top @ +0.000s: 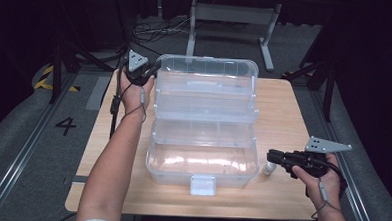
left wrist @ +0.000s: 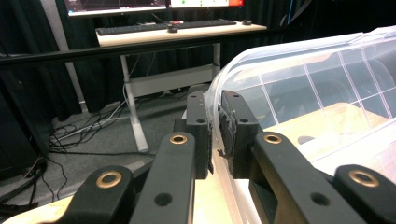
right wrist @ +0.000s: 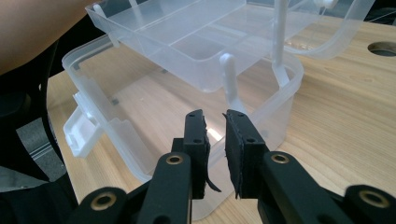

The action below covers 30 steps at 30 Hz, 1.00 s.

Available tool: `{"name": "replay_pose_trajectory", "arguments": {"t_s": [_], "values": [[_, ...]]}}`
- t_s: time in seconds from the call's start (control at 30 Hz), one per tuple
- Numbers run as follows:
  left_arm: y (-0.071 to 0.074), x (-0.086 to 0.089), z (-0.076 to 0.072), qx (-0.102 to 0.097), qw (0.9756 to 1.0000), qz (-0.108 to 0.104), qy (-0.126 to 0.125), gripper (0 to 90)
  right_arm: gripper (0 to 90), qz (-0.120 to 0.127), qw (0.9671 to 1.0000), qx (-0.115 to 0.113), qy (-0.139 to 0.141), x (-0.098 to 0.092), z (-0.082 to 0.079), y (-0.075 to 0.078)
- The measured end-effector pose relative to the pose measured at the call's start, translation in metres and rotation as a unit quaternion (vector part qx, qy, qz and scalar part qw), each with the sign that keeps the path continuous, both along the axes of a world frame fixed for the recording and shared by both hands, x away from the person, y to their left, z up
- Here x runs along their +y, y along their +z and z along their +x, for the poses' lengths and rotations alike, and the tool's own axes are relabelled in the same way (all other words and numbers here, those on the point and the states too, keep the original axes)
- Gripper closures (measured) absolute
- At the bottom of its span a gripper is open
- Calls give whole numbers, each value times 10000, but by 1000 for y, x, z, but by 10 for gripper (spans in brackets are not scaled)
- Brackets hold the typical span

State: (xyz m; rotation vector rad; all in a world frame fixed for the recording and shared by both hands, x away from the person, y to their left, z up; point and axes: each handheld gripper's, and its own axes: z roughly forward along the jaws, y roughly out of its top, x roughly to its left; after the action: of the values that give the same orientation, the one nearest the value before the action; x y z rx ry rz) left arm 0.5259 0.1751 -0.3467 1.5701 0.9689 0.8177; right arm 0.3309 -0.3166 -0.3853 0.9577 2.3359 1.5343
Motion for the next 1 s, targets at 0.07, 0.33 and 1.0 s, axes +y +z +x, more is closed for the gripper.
{"name": "replay_pose_trajectory", "arguments": {"t_s": [0.07, 0.33, 1.0], "values": [[-2, 0, 3, 27, 10000, -20, -21, 823, 790, 1, 10000, 5, -6, 0, 0, 0], [-8, 1, 10, 96, 9998, -160, -1, 822, 790, -2, 10000, 26, -20, -1, 1, 0], [-23, 2, 28, 330, 9991, -248, -47, 814, 788, -19, 9999, 108, -19, 0, 4, -6]]}}
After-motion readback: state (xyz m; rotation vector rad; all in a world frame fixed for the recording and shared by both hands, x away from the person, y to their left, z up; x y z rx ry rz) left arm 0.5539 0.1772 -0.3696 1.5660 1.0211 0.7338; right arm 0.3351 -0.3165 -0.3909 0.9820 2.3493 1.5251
